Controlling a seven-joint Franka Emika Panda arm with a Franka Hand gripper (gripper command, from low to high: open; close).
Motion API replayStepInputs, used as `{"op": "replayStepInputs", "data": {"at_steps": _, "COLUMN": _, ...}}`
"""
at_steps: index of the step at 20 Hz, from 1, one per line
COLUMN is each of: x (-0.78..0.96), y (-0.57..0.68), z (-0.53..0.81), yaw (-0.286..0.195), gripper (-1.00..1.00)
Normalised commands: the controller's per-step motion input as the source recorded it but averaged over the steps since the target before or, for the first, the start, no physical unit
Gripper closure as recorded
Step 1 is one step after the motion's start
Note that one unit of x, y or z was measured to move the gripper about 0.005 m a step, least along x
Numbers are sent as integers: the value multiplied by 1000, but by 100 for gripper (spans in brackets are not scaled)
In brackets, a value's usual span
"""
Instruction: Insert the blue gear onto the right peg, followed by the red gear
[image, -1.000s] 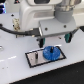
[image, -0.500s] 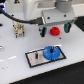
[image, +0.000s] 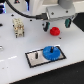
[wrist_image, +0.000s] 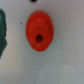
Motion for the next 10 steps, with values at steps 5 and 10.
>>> {"op": "replayStepInputs", "data": {"at_steps": 5, "x": -264, "y": 197, "z": -379, "yaw": 0, "gripper": -100}}
{"op": "replayStepInputs", "data": {"at_steps": 10, "x": -250, "y": 64, "z": -407, "yaw": 0, "gripper": -100}}
